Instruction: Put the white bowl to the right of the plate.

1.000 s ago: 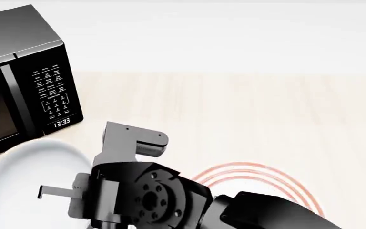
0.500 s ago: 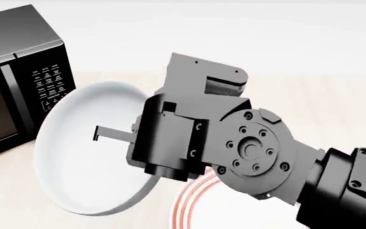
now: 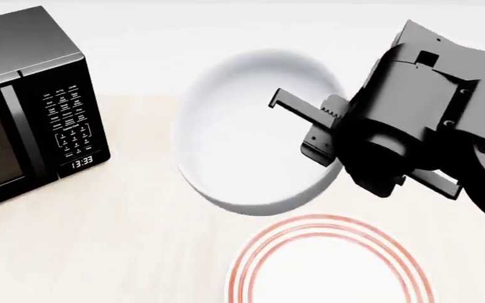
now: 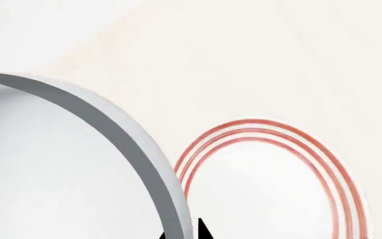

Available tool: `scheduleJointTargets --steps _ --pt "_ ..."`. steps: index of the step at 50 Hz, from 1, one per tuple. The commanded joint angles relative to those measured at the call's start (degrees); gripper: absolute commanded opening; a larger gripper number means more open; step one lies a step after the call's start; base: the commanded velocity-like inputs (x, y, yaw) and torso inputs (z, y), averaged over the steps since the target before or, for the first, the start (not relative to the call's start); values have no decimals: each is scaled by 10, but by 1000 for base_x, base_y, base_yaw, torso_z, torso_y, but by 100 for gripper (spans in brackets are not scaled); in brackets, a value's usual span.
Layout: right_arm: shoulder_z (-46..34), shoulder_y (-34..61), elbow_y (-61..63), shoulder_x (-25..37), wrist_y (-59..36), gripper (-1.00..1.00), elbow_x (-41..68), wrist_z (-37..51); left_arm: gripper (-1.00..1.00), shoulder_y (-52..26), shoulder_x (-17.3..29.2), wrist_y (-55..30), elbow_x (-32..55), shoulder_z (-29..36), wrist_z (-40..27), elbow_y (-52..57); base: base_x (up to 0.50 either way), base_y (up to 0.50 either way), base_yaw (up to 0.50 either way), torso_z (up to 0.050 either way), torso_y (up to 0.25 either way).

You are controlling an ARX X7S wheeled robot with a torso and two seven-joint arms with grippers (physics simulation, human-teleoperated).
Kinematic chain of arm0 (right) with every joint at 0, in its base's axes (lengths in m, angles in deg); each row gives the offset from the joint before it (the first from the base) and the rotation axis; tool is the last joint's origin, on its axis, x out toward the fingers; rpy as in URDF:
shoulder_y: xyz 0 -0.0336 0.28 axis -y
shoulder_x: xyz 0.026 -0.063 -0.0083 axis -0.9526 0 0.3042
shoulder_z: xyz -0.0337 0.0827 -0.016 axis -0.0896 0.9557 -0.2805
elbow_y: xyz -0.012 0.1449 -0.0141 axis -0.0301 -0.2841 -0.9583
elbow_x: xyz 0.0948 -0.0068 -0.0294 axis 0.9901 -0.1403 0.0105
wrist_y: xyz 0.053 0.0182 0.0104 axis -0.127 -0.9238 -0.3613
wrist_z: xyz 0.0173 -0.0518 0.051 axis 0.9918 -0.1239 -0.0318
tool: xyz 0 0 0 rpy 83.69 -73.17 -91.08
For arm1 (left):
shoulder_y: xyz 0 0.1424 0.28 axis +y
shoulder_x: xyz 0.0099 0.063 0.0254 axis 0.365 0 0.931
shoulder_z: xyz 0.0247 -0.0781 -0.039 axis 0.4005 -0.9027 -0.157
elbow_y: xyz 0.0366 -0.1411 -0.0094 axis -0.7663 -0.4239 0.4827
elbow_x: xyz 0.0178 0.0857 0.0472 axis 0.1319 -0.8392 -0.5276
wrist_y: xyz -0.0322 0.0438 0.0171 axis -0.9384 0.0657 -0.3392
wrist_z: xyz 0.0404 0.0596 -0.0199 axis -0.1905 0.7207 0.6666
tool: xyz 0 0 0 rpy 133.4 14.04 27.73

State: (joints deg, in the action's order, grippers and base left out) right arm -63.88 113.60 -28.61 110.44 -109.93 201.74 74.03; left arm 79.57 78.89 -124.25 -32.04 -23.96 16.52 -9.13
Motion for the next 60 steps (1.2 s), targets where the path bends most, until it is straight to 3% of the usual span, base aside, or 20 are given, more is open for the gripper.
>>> scheduleJointTargets --steps 1,24,50,60 --pt "16 3 -66 51 -36 -100 20 -35 100 -2 5 1 -7 18 -6 -5 0 0 0 0 0" --pt "20 -11 -210 152 -84 -100 56 -54 100 -15 16 -7 -12 43 -22 -18 0 0 0 0 0" --pt "22 -78 -134 306 -42 -100 52 -85 100 -20 23 -5 -22 67 -35 -28 0 0 0 0 0" --pt "13 -113 -160 313 -47 -100 55 -125 100 -21 25 -6 -24 74 -40 -29 0 0 0 0 1"
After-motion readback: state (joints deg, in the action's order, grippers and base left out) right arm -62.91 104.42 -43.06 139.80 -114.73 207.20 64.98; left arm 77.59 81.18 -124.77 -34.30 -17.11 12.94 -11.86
